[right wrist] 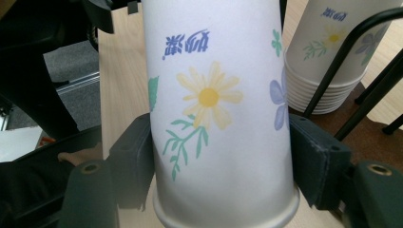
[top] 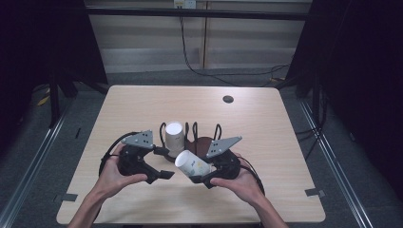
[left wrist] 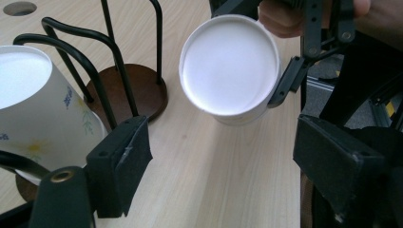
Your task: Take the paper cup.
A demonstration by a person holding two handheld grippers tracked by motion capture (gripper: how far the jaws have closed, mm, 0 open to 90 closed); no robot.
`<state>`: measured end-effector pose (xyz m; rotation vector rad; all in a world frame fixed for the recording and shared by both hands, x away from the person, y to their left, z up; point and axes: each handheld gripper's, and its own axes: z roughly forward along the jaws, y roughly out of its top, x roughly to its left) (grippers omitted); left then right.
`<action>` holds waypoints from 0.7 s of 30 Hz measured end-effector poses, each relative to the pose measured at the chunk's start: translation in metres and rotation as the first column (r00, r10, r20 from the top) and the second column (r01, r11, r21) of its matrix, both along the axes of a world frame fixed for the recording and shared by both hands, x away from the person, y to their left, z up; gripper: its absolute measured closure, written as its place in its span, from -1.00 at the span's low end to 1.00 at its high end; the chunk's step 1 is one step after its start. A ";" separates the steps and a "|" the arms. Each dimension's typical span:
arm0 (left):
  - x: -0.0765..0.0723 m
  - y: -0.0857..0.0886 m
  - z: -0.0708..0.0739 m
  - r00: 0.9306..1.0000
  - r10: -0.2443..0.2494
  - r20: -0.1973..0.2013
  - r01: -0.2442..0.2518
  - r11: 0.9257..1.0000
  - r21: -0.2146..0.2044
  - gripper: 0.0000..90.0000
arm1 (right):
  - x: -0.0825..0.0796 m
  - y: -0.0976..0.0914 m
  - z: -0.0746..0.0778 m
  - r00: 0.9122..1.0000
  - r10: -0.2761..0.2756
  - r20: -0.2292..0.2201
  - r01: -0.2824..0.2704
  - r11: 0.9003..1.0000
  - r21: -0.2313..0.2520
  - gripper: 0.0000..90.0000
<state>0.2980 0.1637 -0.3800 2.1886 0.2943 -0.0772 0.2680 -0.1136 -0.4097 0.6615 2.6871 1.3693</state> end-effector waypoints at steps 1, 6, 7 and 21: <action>0.000 0.001 0.000 1.000 0.002 -0.003 -0.002 1.000 0.001 -0.53 | 0.000 0.000 0.002 1.000 -0.001 0.002 0.001 1.000 -0.004 -0.30; 0.000 -0.001 -0.003 1.000 0.002 0.001 -0.002 1.000 0.020 -0.55 | 0.004 0.002 0.008 1.000 0.009 0.009 -0.009 0.999 -0.036 -0.30; 0.000 -0.003 -0.003 1.000 0.009 0.015 -0.010 0.999 0.030 -0.57 | 0.005 0.003 0.008 1.000 0.016 0.012 -0.016 0.999 -0.051 -0.30; 0.001 -0.009 -0.010 1.000 0.005 0.013 -0.005 0.998 0.069 -0.61 | 0.012 0.012 0.012 0.998 0.056 -0.017 -0.058 0.981 -0.186 -0.28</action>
